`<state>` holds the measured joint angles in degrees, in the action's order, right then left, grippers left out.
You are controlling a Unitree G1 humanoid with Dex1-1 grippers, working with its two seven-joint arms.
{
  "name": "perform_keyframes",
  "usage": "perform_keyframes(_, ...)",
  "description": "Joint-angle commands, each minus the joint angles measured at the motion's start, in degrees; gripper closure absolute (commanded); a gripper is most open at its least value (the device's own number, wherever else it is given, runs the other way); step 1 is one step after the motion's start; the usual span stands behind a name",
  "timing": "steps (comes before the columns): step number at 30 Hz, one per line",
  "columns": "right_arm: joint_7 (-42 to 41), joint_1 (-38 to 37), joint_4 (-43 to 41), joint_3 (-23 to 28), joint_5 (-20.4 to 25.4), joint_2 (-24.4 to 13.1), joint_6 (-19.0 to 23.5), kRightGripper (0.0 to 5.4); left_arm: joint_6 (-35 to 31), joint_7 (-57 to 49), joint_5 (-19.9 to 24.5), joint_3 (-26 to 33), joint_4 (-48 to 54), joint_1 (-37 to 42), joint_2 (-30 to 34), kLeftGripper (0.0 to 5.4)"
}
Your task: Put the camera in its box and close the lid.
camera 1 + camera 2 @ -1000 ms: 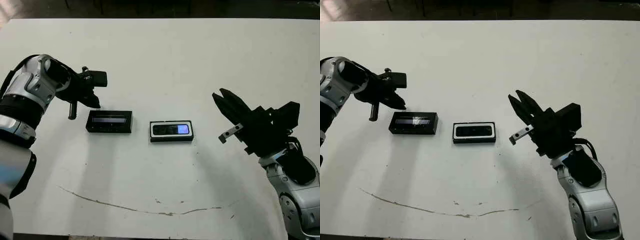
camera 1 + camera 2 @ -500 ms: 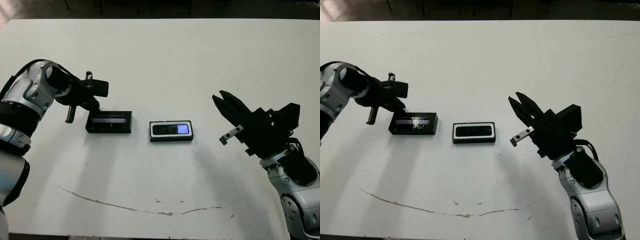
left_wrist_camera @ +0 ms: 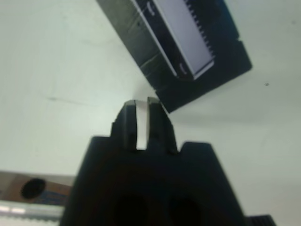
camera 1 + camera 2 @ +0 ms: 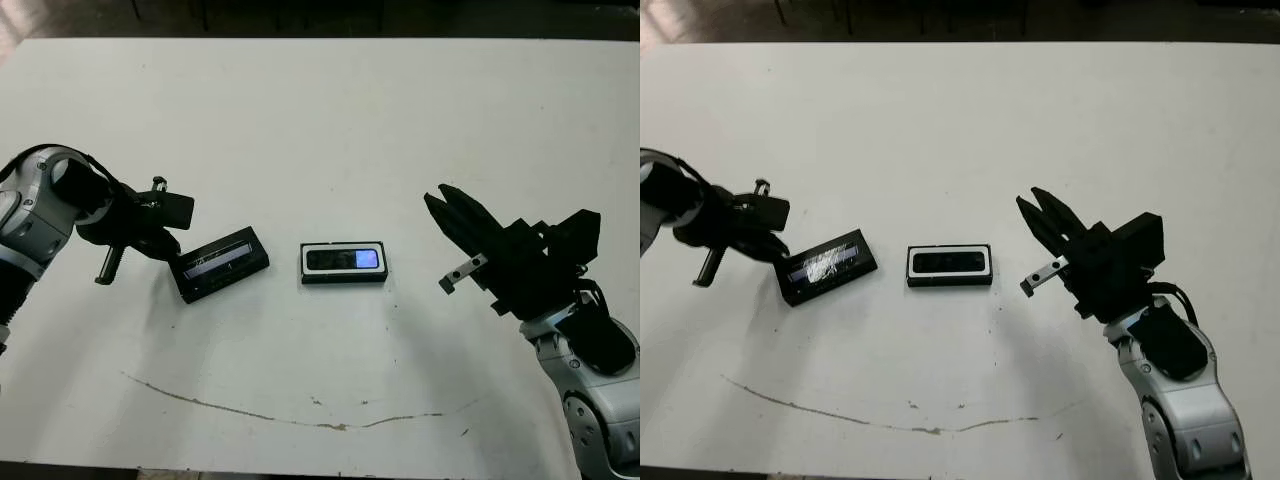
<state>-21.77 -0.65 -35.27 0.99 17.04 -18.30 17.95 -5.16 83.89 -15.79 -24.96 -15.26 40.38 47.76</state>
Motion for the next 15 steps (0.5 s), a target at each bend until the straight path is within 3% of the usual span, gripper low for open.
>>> perform_keyframes(1, -0.3, -0.2, 0.7, 0.1, 0.2, -0.7, 0.7, 5.39, -1.2, 1.6, 0.6, -0.6, 0.4, -2.7, 0.7, 5.4)
perform_keyframes(9, -0.4, 0.1, 1.0, 0.1, 0.0, -0.7, 0.5, 5.39, -0.9, -0.3, 2.6, 1.7, 2.3, -4.6, 1.1, 5.4)
perform_keyframes(15, 0.2, -0.4, 0.3, 0.2, 0.5, -0.3, 1.5, 5.39, -0.3, -11.7, 3.0, 9.1, 2.5, -8.9, 2.1, 5.4)
